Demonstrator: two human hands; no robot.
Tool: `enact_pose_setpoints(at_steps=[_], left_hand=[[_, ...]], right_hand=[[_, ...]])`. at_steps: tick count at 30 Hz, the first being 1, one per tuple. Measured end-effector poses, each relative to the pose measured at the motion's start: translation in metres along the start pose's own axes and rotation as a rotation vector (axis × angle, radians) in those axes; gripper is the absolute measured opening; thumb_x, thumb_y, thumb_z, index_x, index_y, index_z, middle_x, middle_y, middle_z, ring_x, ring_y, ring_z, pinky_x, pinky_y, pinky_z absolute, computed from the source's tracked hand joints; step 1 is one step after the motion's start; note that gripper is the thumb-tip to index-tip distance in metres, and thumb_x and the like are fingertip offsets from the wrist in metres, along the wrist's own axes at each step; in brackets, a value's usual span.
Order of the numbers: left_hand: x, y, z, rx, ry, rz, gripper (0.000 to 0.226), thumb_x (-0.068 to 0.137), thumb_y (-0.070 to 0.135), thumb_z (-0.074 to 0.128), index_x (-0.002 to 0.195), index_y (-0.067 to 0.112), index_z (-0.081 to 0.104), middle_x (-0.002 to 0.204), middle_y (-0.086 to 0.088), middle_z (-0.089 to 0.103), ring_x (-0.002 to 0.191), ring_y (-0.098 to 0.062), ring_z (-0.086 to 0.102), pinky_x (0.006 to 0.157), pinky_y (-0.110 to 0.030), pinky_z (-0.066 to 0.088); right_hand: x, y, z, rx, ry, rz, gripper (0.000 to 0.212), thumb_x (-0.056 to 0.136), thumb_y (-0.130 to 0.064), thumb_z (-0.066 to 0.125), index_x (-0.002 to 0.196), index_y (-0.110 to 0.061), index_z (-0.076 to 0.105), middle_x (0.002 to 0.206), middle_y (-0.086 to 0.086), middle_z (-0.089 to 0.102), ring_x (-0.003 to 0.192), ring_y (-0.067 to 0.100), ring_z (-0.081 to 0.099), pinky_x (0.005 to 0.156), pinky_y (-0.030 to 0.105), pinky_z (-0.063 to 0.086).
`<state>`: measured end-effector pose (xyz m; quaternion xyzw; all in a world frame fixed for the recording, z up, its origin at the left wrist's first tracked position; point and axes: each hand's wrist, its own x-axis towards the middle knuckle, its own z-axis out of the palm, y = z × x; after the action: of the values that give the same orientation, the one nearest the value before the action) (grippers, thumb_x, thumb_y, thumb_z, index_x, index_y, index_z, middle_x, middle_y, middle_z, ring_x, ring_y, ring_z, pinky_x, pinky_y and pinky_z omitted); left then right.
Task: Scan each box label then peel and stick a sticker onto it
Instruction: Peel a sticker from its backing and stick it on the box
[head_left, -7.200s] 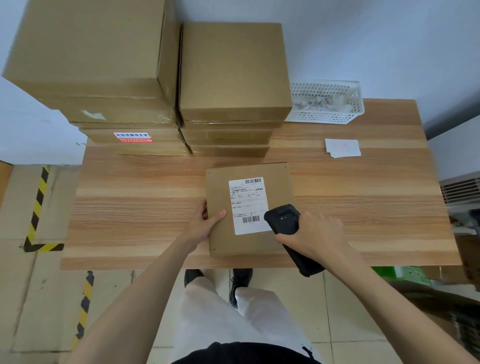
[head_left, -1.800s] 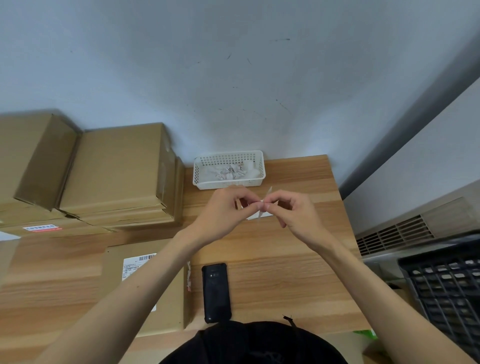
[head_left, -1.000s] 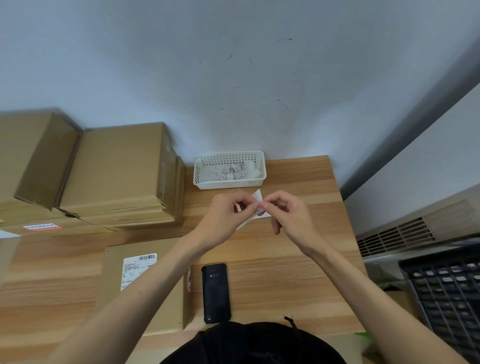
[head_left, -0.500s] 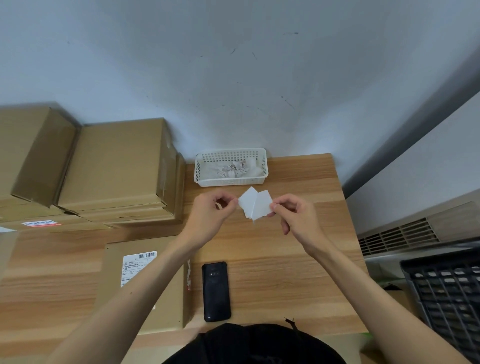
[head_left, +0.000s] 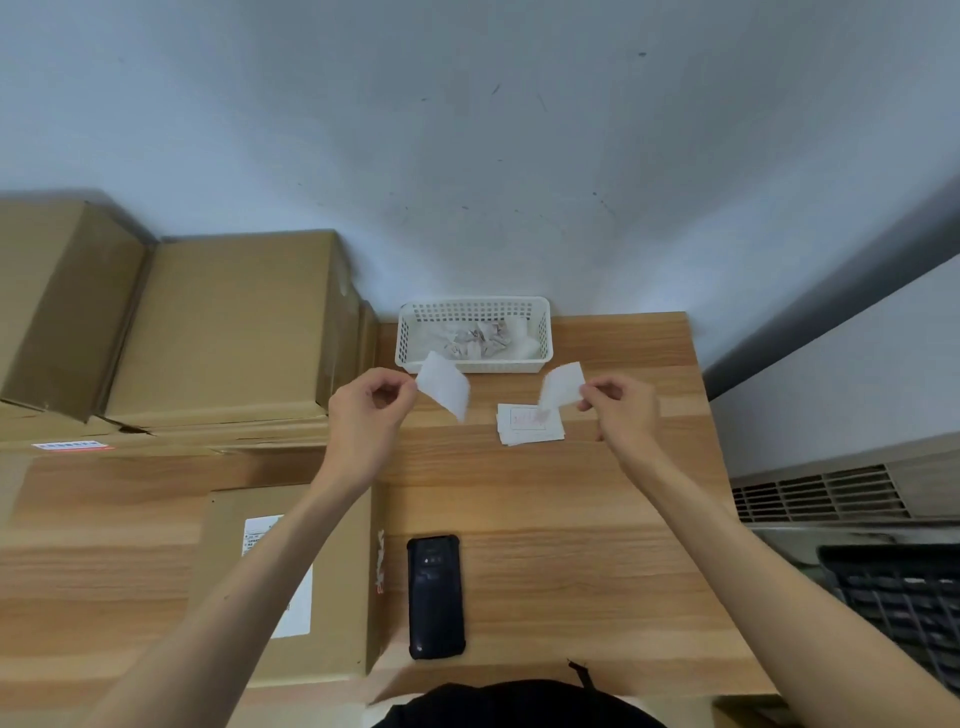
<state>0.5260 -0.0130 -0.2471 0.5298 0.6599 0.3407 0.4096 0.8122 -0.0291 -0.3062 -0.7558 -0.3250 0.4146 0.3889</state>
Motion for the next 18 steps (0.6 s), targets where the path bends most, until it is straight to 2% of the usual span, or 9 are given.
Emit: enact_pose_setpoints(at_steps=[3,5,9,13,15,18], left_hand=[[0.006,-0.008,0.001,0.041,-0.019,-0.003,0.012,0.093,0.014,0.069,0.083,0.019,0.074,0.077,0.01,0.071,0.067,-0.003,0.059,0.064,-0.015,0.046],[0.007,-0.013,0.003,0.064,-0.062,-0.01,0.013,0.093,0.014,0.069,0.083,0.021,0.074,0.081,0.01,0.072,0.073,-0.004,0.062,0.067,-0.014,0.048],[0.009,-0.024,0.008,0.089,-0.111,-0.024,0.014,0.093,0.013,0.07,0.083,0.022,0.074,0.08,0.013,0.072,0.07,-0.002,0.059,0.068,-0.018,0.048],[0.014,-0.033,0.011,0.094,-0.126,-0.038,0.014,0.093,0.014,0.071,0.085,0.025,0.074,0.083,0.009,0.072,0.07,0.002,0.058,0.067,-0.015,0.048],[0.016,-0.036,0.014,0.098,-0.137,-0.039,0.014,0.093,0.013,0.071,0.084,0.024,0.074,0.083,0.008,0.072,0.07,0.002,0.057,0.067,-0.015,0.048],[0.019,-0.037,0.016,0.1,-0.149,-0.041,0.014,0.093,0.012,0.07,0.084,0.021,0.074,0.079,0.008,0.071,0.068,0.001,0.057,0.065,-0.014,0.046]], right_hand=[[0.029,-0.012,0.022,-0.079,-0.054,-0.049,0.01,0.093,-0.014,0.067,0.086,-0.017,0.072,0.072,-0.002,0.073,0.052,0.001,0.057,0.058,0.028,0.045],[0.049,-0.023,0.038,-0.147,-0.082,-0.081,0.009,0.093,-0.014,0.066,0.089,-0.016,0.073,0.074,-0.003,0.073,0.059,0.006,0.061,0.057,0.028,0.046],[0.088,-0.043,0.068,-0.267,-0.118,-0.101,0.011,0.092,-0.014,0.063,0.09,-0.014,0.075,0.072,-0.005,0.073,0.063,0.009,0.064,0.06,0.037,0.056],[0.113,-0.053,0.086,-0.354,-0.166,-0.085,0.017,0.094,-0.01,0.056,0.089,-0.016,0.07,0.083,-0.001,0.076,0.047,0.015,0.06,0.057,0.036,0.056],[0.119,-0.055,0.089,-0.425,-0.188,-0.072,0.019,0.096,-0.01,0.053,0.09,-0.018,0.069,0.086,-0.005,0.075,0.04,0.017,0.062,0.059,0.036,0.06],[0.126,-0.055,0.092,-0.537,-0.18,-0.067,0.02,0.096,-0.013,0.053,0.091,-0.02,0.07,0.084,-0.01,0.074,0.037,0.012,0.063,0.061,0.029,0.058]])
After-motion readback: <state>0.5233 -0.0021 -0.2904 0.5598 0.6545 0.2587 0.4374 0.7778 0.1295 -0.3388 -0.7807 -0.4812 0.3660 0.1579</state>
